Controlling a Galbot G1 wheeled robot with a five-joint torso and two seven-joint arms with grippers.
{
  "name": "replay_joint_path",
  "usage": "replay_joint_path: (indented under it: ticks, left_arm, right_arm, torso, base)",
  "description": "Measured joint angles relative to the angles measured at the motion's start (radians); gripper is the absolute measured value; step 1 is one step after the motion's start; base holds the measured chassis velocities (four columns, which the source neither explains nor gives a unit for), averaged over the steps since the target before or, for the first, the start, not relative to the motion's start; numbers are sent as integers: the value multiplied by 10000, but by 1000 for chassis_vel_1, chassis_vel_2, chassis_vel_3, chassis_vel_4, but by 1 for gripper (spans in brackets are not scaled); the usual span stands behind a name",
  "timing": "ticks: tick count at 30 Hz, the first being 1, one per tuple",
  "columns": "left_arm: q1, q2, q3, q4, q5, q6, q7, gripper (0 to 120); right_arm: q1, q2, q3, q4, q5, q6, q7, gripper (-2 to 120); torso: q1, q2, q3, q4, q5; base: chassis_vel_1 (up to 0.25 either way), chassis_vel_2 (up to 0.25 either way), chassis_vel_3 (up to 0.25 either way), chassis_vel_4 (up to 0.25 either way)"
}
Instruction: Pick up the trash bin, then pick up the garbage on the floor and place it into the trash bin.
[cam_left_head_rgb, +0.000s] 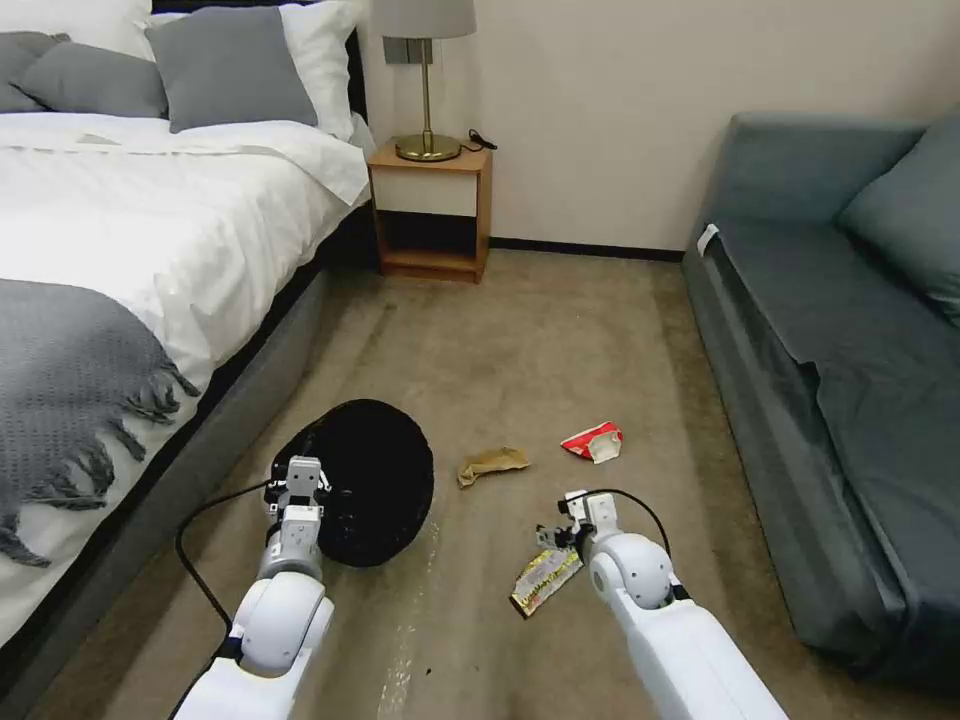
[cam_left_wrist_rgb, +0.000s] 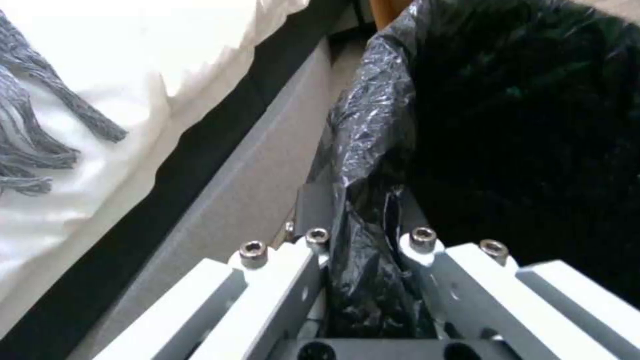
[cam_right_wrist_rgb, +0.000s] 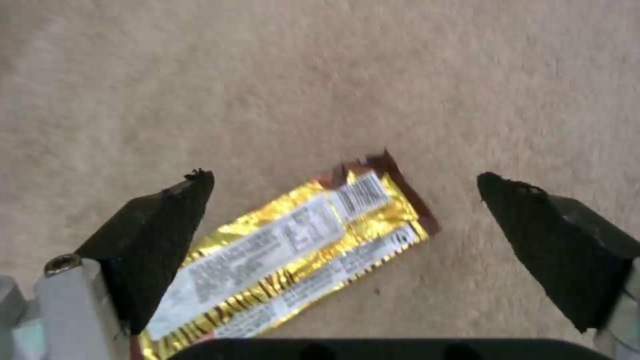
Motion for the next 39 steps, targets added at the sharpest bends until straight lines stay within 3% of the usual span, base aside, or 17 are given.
replay_joint_path:
  ticks: [39]
  left_arm:
    - [1, -129, 37, 264, 19, -94, 36, 4]
  right_arm:
    - [441, 604, -453, -2821, -2522, 1325, -827, 100]
  torso:
    - [0, 0, 0, 0, -1]
  base:
    - [0, 0, 0, 0]
